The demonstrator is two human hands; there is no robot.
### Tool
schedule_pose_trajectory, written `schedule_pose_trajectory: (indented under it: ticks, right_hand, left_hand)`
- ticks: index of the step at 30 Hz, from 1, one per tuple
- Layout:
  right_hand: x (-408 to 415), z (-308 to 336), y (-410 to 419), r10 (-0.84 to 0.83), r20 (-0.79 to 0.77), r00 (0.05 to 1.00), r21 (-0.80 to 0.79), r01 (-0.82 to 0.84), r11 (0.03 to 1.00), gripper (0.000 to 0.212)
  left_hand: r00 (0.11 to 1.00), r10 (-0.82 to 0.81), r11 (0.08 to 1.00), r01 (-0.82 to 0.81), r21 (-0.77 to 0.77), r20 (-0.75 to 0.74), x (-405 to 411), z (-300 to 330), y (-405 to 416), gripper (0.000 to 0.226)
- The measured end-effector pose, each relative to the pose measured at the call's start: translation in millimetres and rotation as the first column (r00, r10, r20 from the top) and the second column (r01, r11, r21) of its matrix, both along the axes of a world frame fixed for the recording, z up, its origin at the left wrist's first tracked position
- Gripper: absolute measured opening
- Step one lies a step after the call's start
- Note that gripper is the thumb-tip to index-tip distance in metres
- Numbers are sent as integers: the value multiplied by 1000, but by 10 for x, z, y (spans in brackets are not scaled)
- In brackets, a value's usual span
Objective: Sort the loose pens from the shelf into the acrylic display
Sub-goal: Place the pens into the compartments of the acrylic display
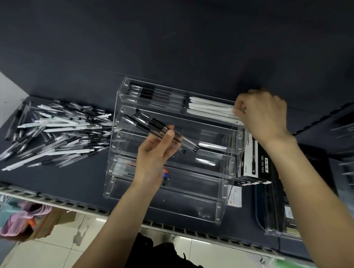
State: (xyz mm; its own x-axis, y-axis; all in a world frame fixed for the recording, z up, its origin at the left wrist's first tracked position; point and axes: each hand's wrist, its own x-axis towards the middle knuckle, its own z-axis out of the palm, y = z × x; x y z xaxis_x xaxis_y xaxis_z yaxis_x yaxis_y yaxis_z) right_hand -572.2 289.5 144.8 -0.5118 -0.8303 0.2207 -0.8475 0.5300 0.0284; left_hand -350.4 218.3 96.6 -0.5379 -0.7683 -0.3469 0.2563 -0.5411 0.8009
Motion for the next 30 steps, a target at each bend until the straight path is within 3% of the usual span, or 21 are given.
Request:
schedule_pose_trajectory:
  ticks: [11, 13, 15, 17, 20, 26, 30]
  right_hand:
    - [52, -54, 8, -39, 28, 999, 1, 39, 999, 12]
    - [93, 2, 37, -34, 50, 998, -65, 37, 997, 15]
    - [233, 87, 55, 21, 109, 994, -237, 6, 972, 12]
    - [512, 172, 13, 203, 298, 933, -383, -78, 921, 8]
    - [934, 144, -117, 331, 562, 758, -297, -188, 936, 15]
    - [1110, 58, -359, 329, 766, 553, -223, -251, 942, 12]
    - [1180, 67, -505, 366, 767, 527, -145, -413, 899, 10]
  left_hand:
    - [999, -41, 999, 42, 14, -18, 23, 10, 17, 20]
    - [999, -45, 999, 46, 16, -25, 37, 13, 17, 20]
    - [999, -42, 999, 42, 13, -20, 56, 14, 16, 18]
    - [1000, -23, 1000, 23, 5, -9, 74, 18, 17, 15]
    - [1000, 23, 999, -22, -31, 9, 117, 32, 11, 15]
    - [995, 97, 994, -98, -39, -39, 298, 61, -63, 17]
    - [987, 154, 988, -155, -22, -43, 391, 40, -115, 20]
